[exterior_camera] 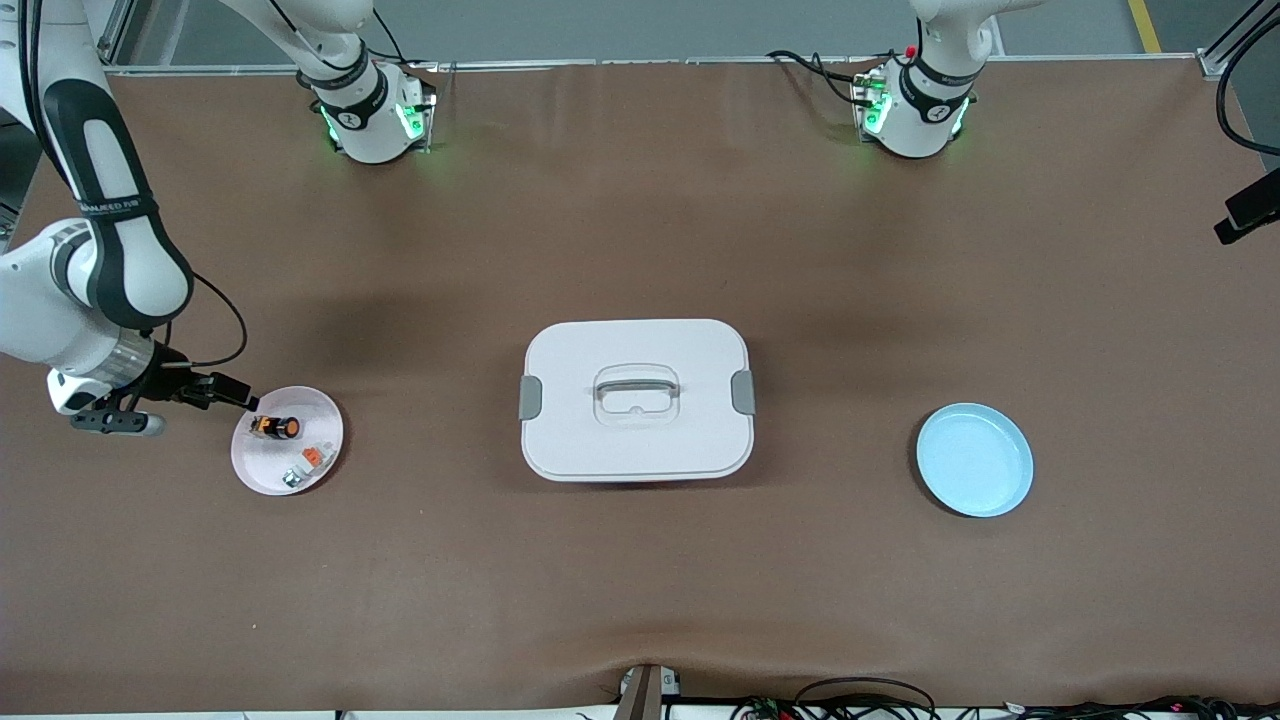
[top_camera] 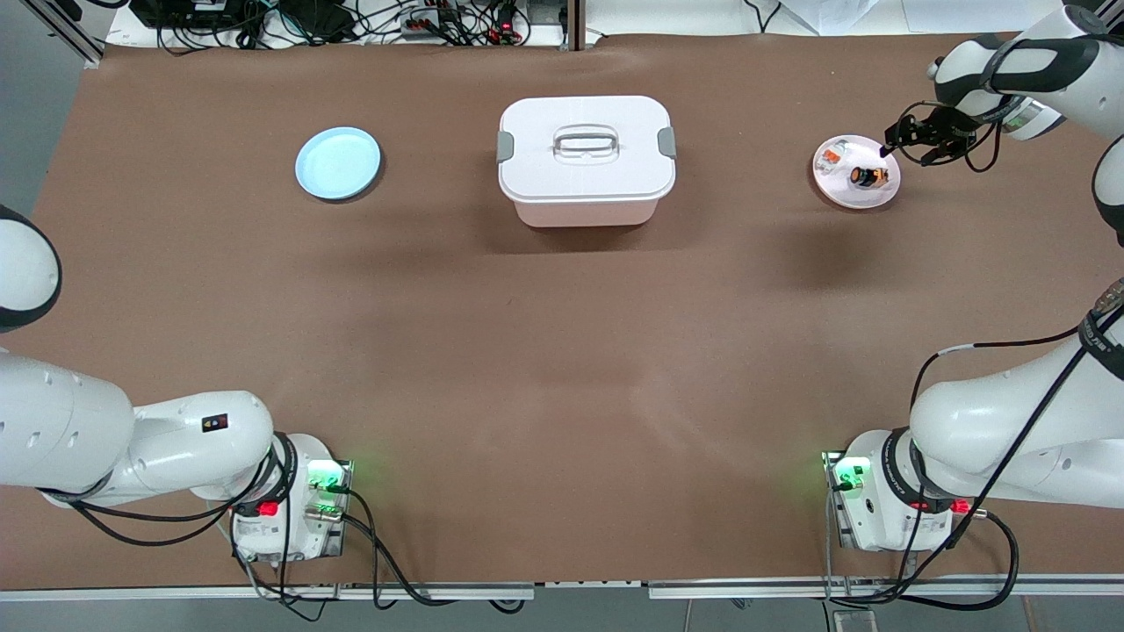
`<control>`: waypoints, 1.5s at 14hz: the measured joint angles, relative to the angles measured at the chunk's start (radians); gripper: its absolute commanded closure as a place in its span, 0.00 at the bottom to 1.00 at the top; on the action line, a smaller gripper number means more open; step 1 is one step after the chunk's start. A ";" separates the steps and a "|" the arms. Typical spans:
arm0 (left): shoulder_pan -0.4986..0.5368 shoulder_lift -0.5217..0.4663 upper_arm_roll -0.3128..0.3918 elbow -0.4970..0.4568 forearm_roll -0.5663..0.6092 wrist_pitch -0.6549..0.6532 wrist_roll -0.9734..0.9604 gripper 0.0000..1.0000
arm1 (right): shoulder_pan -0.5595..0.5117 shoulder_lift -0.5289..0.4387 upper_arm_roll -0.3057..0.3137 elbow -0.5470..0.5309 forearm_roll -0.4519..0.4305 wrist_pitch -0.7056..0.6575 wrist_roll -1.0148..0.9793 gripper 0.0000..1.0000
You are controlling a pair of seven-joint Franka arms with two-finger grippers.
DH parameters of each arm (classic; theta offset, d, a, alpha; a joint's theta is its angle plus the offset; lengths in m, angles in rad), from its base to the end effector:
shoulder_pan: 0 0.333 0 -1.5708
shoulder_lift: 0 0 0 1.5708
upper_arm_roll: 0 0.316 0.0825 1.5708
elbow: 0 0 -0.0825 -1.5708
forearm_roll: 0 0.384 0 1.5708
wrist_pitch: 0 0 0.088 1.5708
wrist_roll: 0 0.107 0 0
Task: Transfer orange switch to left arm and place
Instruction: 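Move the right gripper down to the white plate of switches, then grasp the black orange-based switch with the right gripper while the left gripper rises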
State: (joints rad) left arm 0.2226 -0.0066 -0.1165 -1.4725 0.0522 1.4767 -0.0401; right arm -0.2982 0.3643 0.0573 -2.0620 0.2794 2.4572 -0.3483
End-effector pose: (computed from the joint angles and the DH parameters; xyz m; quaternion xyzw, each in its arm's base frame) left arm 0.5392 0.0632 0.6659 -0.9968 -0.0756 -0.0045 0.0265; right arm 0.5777 -0.1428 0.2592 -0.9934 0.0553 -0.0430 0.0912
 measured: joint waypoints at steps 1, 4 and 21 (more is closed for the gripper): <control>-0.001 0.008 0.000 0.000 0.000 0.012 0.000 0.00 | 0.002 0.012 0.003 0.000 0.000 0.027 -0.001 0.00; -0.008 0.030 -0.008 0.000 0.000 0.023 0.001 0.00 | 0.015 0.046 0.011 0.000 0.000 0.088 -0.001 0.00; -0.018 0.068 -0.128 0.000 -0.046 0.017 0.001 0.00 | 0.041 0.121 0.015 0.000 0.000 0.143 -0.001 0.00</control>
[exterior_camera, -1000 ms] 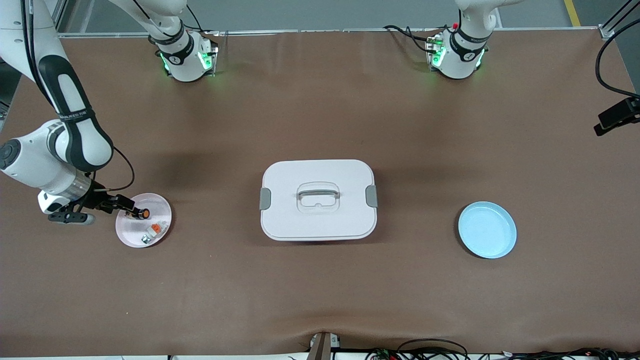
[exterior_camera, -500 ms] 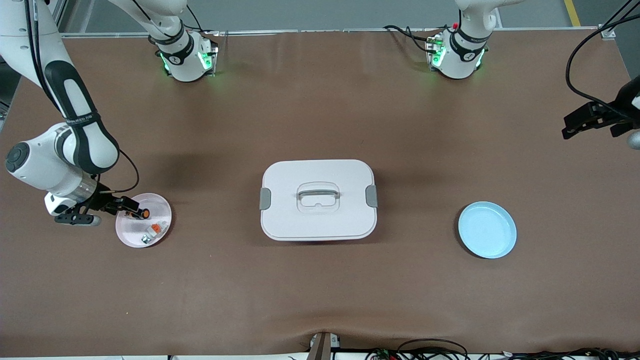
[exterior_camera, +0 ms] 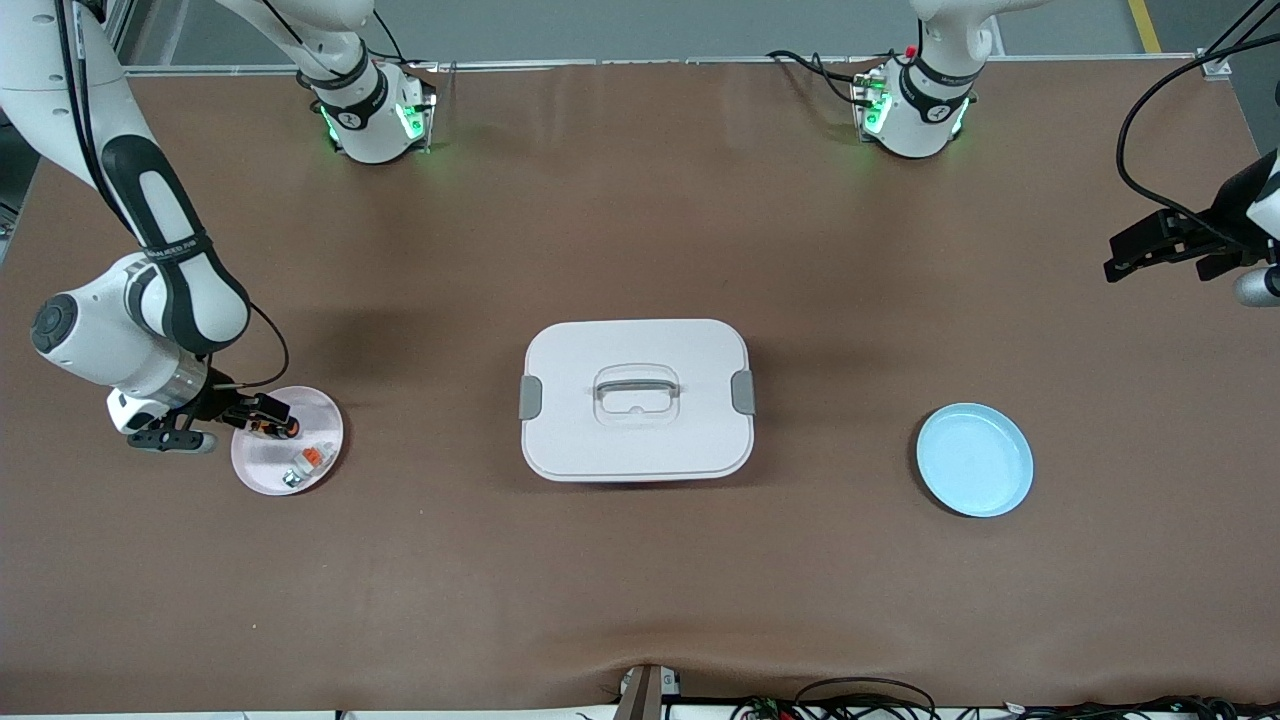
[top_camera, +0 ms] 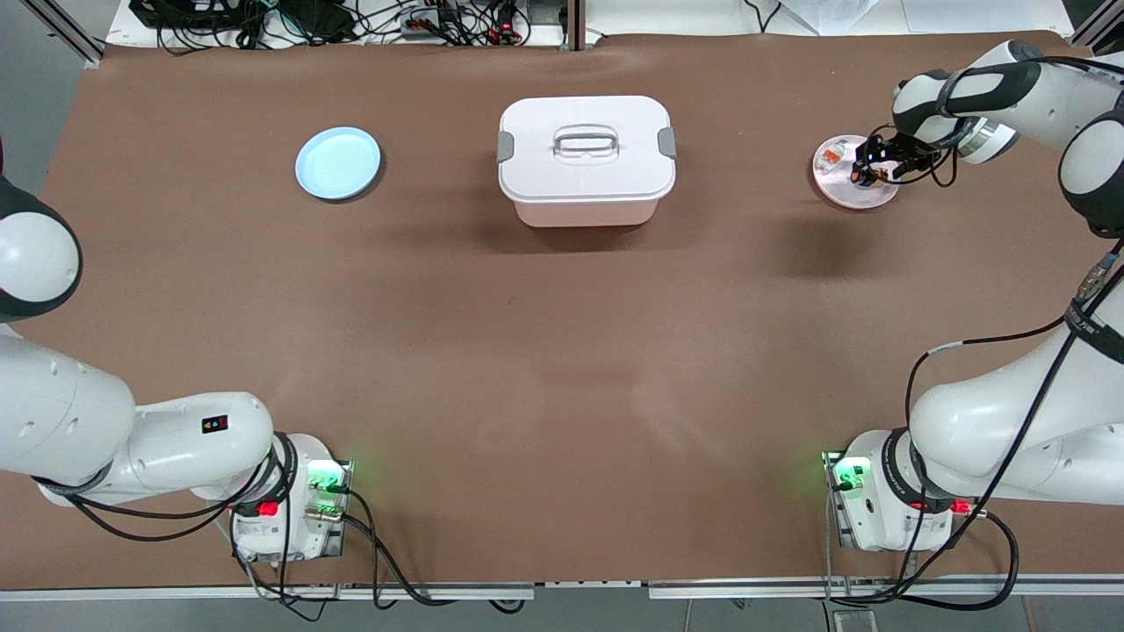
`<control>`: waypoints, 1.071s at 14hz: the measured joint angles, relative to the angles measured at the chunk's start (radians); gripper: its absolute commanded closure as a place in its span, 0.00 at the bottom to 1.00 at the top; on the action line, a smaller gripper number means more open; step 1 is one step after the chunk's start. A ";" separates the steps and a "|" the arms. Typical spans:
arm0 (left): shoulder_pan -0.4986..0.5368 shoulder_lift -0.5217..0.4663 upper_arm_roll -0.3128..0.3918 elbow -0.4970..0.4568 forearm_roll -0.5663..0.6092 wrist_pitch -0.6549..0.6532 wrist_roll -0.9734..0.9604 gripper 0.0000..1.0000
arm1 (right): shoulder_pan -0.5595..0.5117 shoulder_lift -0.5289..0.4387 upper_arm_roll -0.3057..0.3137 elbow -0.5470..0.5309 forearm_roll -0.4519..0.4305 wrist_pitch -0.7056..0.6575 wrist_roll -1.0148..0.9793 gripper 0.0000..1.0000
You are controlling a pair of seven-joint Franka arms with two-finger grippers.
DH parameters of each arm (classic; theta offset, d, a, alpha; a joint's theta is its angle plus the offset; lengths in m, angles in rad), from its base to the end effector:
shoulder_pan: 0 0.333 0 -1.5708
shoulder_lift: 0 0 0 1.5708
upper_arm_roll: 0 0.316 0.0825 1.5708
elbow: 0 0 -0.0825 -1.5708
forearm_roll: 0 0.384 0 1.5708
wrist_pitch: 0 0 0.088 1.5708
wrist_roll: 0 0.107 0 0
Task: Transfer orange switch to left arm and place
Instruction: 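Grasp the black orange-based switch with the right gripper while the left gripper rises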
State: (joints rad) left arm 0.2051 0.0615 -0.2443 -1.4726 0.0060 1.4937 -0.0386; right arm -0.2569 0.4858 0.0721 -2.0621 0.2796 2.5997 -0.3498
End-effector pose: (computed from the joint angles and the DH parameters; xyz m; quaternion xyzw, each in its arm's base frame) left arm 0.5653 -0.0168 0.6304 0.9998 0.0000 -0.0194 0.0037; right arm 0.5853 -0.1156 0.1996 -0.9947 0.0401 -0.0479 0.0818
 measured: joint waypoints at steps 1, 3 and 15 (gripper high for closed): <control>-0.001 0.000 -0.003 0.000 -0.001 -0.002 0.000 0.00 | 0.002 0.002 0.000 0.000 0.000 0.000 0.000 0.00; -0.004 0.002 -0.004 0.000 -0.004 -0.003 0.000 0.00 | 0.005 0.008 0.000 0.000 0.000 0.002 0.000 0.00; -0.004 0.040 -0.004 0.001 -0.006 -0.003 0.000 0.00 | 0.006 0.026 0.000 0.000 0.000 0.008 0.000 0.00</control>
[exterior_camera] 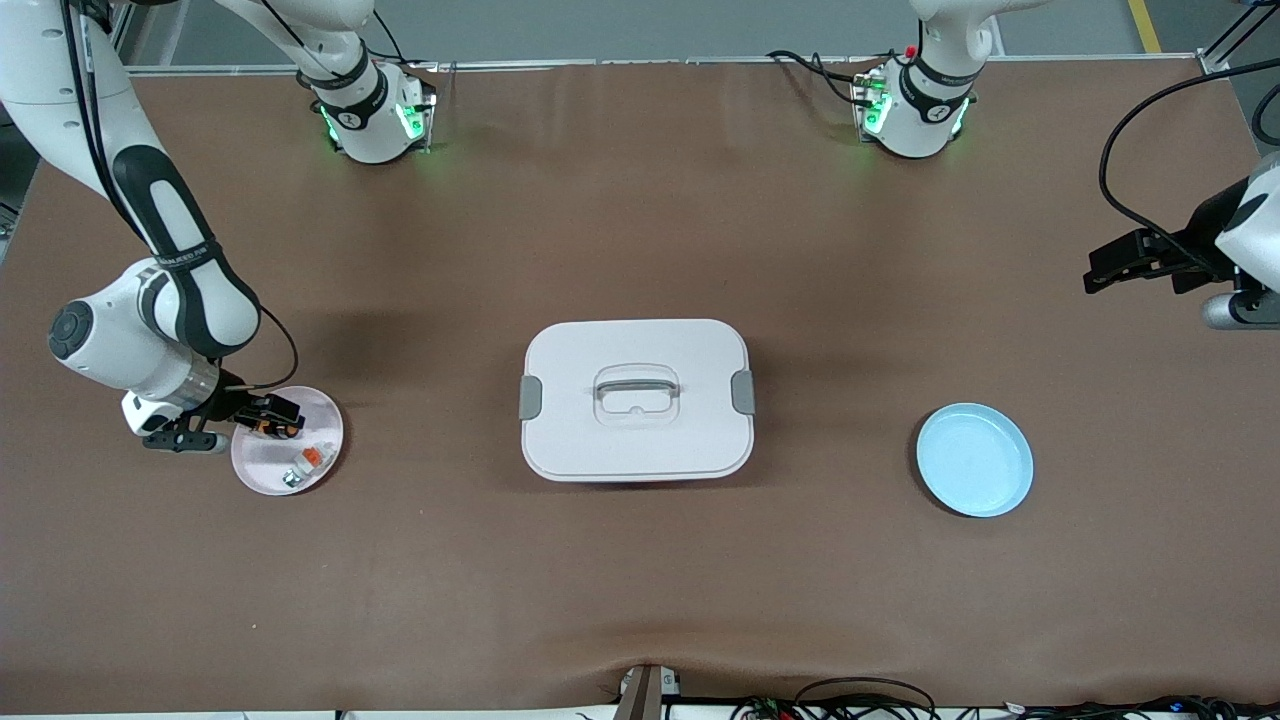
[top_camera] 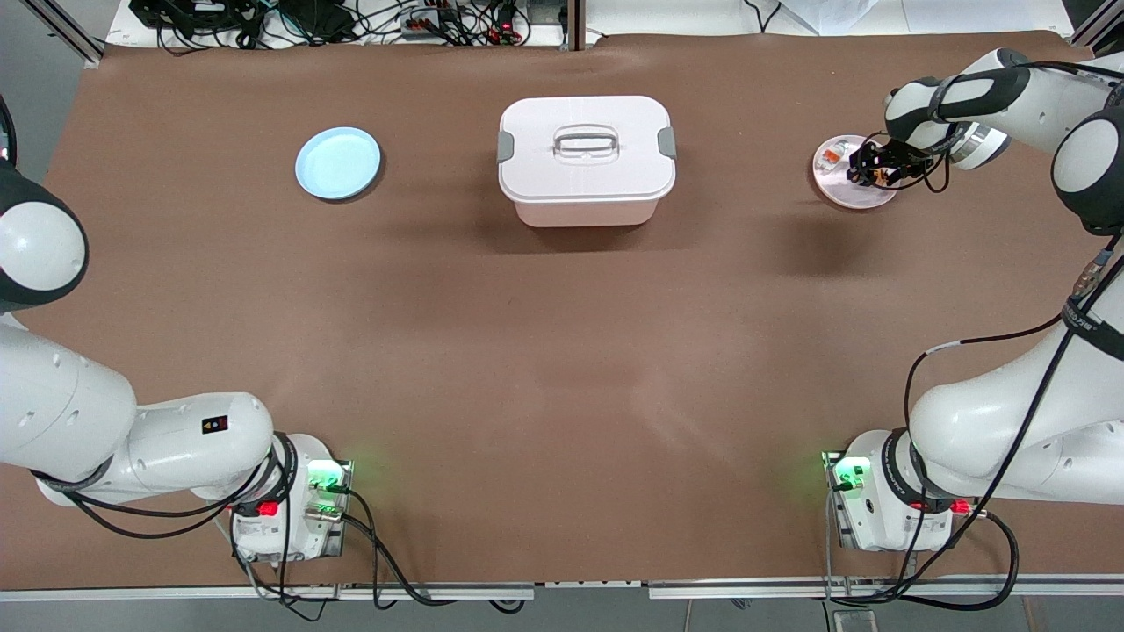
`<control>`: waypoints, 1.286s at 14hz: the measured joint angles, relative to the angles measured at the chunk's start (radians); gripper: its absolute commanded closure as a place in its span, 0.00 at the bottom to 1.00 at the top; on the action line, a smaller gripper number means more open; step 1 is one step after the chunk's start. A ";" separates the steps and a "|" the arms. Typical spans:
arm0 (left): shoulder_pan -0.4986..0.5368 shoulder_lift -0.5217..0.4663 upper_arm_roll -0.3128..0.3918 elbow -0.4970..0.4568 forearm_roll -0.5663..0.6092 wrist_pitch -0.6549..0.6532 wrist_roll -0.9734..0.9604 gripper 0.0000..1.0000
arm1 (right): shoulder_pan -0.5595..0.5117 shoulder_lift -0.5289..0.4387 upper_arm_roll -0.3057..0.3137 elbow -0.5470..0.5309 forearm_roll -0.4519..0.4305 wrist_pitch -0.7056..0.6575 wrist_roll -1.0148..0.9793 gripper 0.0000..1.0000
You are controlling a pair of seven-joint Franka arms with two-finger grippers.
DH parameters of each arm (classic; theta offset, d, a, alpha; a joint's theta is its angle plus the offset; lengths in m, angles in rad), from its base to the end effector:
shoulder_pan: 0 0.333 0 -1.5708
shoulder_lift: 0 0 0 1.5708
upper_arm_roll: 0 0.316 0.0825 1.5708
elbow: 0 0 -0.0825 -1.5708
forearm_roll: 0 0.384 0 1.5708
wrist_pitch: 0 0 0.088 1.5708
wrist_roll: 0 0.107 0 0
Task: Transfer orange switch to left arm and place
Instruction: 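Grasp the black orange-based switch with the right gripper while the left gripper rises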
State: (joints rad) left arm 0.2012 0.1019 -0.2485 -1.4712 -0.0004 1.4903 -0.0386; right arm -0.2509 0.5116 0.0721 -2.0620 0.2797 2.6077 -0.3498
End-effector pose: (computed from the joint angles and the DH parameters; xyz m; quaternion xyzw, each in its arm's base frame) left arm 0.5761 -0.0197 0.6084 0.9991 -0.0042 -0.0403 0.0110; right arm 0.5832 -0.1116 0.1850 -0.9950 0.0387 -0.0388 0.0832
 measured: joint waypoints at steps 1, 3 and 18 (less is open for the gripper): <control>0.000 0.000 0.000 0.000 0.000 0.000 0.000 0.00 | 0.000 0.000 0.000 0.000 0.000 0.000 0.000 0.00; 0.000 0.000 0.000 0.000 0.000 0.000 0.000 0.00 | 0.000 0.000 0.000 0.000 0.000 0.000 0.000 0.06; -0.018 -0.003 -0.046 0.012 -0.217 0.000 -0.040 0.00 | -0.001 0.000 -0.004 0.002 0.004 -0.001 -0.063 1.00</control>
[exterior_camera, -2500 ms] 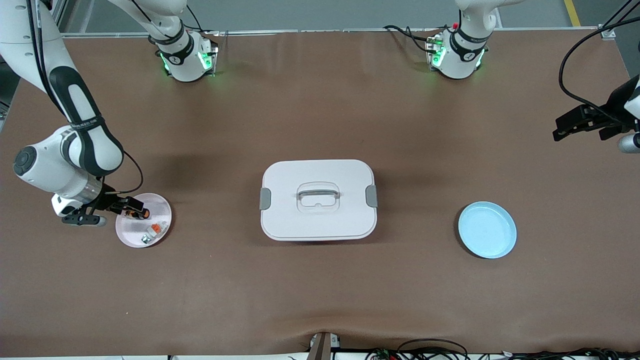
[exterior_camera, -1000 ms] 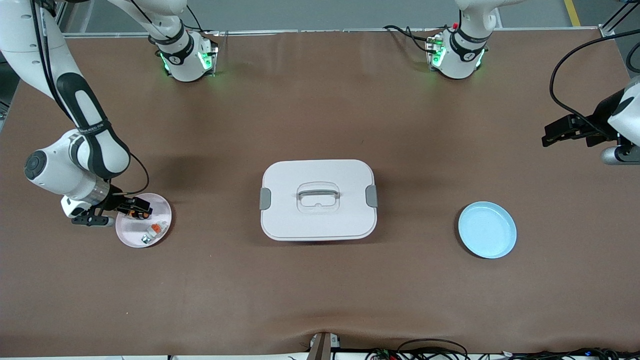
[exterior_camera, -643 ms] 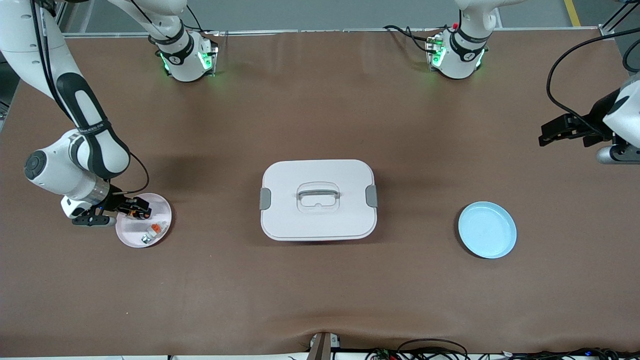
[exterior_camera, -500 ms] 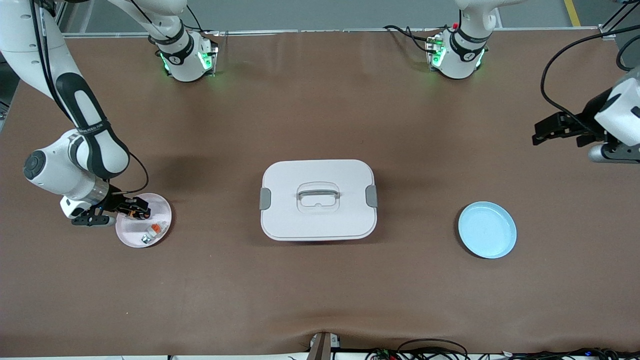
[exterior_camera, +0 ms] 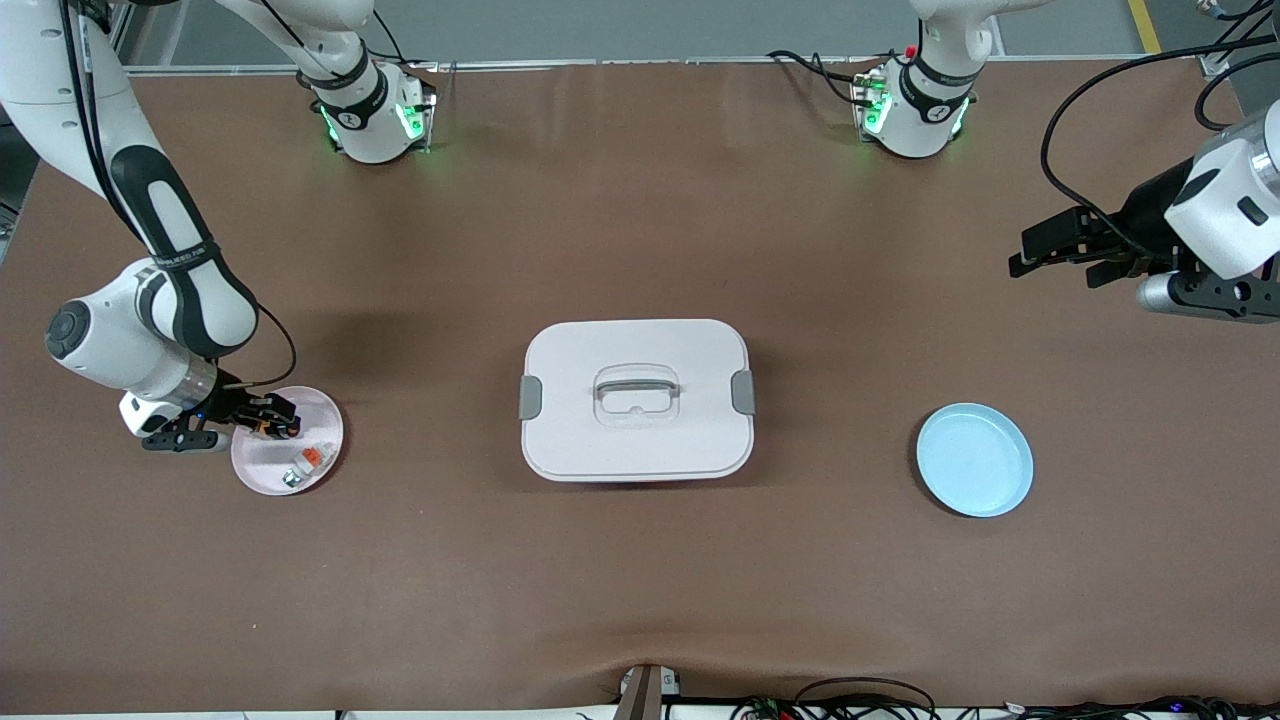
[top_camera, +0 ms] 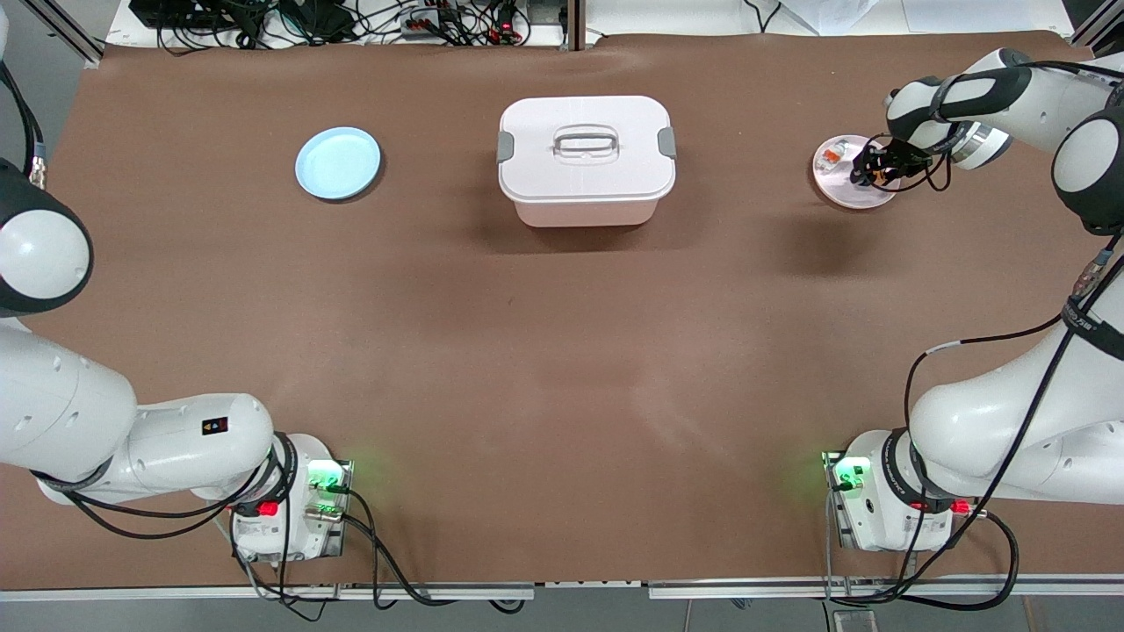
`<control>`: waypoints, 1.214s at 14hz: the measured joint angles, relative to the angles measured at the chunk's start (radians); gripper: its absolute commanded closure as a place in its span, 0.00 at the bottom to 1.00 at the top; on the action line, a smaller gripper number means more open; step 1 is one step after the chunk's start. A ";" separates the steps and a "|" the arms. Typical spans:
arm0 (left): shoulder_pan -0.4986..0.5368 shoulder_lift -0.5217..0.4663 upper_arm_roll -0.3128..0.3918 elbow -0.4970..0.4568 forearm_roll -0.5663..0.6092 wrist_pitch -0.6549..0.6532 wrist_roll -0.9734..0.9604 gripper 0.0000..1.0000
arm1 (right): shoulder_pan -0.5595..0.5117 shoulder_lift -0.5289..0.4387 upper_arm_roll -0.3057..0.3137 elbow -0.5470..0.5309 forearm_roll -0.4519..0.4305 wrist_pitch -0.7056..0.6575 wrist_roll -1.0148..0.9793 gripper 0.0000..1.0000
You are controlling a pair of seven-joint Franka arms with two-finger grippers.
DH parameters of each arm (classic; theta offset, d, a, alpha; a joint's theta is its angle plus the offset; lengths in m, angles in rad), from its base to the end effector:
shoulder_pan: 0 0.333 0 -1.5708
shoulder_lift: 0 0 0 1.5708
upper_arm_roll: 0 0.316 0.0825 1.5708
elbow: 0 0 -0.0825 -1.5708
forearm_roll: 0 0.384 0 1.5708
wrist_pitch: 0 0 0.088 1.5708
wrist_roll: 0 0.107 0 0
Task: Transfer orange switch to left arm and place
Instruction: 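Grasp the black orange-based switch with the right gripper while the left gripper rises, then lift the black switch with the right gripper and carry it over the box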
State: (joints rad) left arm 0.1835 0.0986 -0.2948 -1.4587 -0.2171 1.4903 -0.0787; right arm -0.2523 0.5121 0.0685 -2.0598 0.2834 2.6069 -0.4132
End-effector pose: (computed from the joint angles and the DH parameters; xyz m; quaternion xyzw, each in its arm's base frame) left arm 0.5702 -0.0793 0.6201 0.9918 -0.0213 -0.0425 0.1189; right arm 0.5833 -0.1147 0.1854 -0.9957 0.0109 -0.0421 0.0819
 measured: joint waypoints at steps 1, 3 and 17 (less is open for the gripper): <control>0.000 0.000 0.000 0.000 -0.003 0.000 0.000 0.00 | 0.000 0.000 0.000 0.001 0.001 -0.003 0.000 1.00; 0.000 0.000 0.000 0.000 -0.004 0.000 0.000 0.00 | 0.000 0.000 0.000 0.014 0.002 -0.036 0.000 1.00; 0.001 -0.008 -0.001 0.006 -0.006 -0.035 0.000 0.00 | 0.152 -0.069 0.011 0.286 0.010 -0.569 0.658 1.00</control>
State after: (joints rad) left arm 0.1845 0.0902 -0.2954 -1.4525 -0.2227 1.4549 -0.0788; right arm -0.1000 0.4431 0.0790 -1.7741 0.2931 2.0378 0.2451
